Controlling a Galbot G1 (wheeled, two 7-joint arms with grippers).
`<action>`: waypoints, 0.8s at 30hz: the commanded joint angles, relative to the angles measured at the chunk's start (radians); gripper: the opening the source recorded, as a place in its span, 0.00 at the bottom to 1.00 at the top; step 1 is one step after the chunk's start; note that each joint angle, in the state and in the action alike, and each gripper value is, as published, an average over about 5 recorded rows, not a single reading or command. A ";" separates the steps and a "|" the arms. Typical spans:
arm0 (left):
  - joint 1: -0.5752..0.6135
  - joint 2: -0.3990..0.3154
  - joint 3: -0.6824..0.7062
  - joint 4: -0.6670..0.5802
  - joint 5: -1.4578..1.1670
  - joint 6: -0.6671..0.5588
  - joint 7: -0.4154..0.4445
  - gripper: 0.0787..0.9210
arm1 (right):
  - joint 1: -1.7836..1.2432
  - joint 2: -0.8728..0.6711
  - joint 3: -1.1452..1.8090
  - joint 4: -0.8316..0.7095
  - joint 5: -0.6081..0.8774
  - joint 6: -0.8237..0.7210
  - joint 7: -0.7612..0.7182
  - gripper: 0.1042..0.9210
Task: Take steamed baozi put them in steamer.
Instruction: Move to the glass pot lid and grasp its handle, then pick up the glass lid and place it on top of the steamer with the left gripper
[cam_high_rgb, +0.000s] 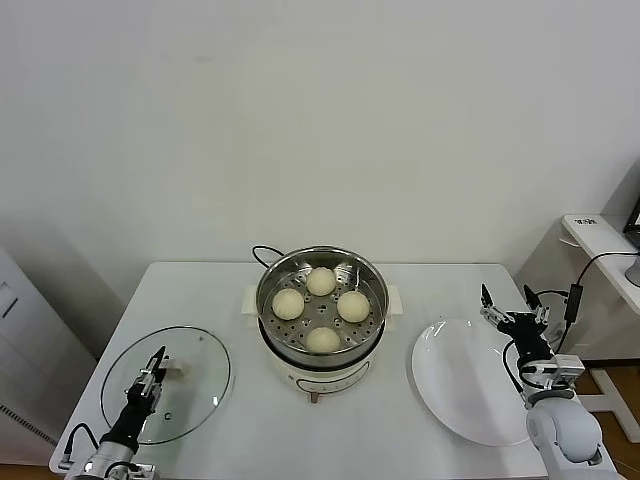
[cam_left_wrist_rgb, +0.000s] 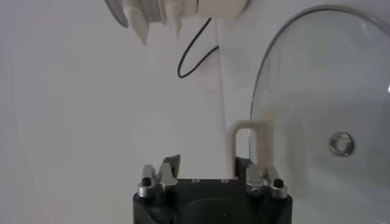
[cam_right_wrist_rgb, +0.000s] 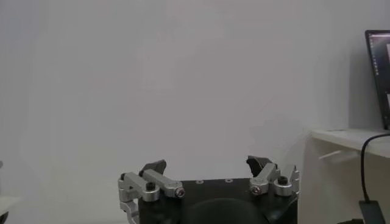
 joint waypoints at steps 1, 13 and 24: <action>0.011 0.028 -0.021 -0.043 -0.061 -0.057 -0.011 0.30 | 0.002 -0.004 0.002 0.002 0.001 -0.003 0.001 0.88; -0.053 0.155 -0.090 -0.243 -0.303 0.017 0.210 0.03 | 0.000 -0.017 0.003 0.011 0.010 -0.008 0.002 0.88; -0.117 0.243 0.045 -0.438 -0.362 0.328 0.388 0.03 | 0.006 -0.025 -0.001 0.012 0.015 -0.007 0.000 0.88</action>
